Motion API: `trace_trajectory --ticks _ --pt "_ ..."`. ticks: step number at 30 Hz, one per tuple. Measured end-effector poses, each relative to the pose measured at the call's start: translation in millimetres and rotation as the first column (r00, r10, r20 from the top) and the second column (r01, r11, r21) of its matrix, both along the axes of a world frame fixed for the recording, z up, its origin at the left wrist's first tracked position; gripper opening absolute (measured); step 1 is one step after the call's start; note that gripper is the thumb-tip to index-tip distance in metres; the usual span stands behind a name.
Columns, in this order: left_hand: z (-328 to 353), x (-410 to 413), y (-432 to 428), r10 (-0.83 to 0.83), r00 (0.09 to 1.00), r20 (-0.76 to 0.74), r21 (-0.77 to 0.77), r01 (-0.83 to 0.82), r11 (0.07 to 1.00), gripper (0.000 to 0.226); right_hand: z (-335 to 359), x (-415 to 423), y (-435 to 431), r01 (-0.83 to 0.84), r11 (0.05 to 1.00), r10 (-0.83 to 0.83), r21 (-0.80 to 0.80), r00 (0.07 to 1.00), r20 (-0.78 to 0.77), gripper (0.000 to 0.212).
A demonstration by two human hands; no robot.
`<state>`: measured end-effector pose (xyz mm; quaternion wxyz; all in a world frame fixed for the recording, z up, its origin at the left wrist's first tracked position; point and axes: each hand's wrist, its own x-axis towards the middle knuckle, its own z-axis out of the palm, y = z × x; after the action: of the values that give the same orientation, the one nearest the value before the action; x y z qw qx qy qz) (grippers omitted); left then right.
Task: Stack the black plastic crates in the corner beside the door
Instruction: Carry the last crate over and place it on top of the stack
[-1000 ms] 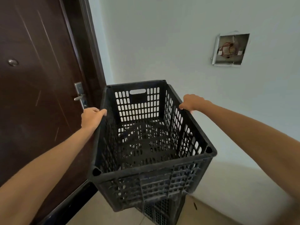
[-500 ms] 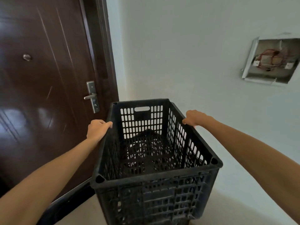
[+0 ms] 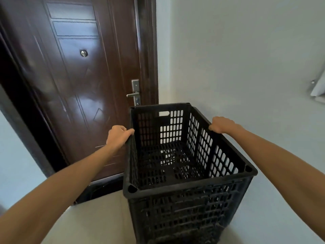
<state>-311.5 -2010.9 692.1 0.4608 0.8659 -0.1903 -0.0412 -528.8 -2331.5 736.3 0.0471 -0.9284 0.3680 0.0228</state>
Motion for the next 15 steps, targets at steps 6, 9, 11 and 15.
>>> trace_trajectory --ticks 6,9,11,15 --pt "-4.2 -9.8 -5.5 0.048 0.999 0.016 0.055 -0.049 0.997 0.03 -5.4 17.8 -18.0 -0.058 0.997 0.058 -0.048 0.998 0.003 0.04" --pt "-4.4 -10.7 -14.9 0.066 0.998 0.004 0.019 -0.066 0.998 0.034 -8.7 23.2 -27.1 -0.059 0.997 0.06 -0.044 0.998 0.014 0.039" --pt "-4.5 -10.8 -22.1 0.064 0.998 0.001 0.019 -0.064 0.998 0.036 -11.7 25.3 -32.4 -0.05 0.998 0.051 -0.041 0.998 0.027 0.038" --pt "-8.2 -16.4 -24.9 0.058 0.998 -0.014 0.06 -0.057 0.997 0.03 -19.2 29.9 -36.5 -0.016 1.0 0.015 0.013 0.998 0.054 0.036"
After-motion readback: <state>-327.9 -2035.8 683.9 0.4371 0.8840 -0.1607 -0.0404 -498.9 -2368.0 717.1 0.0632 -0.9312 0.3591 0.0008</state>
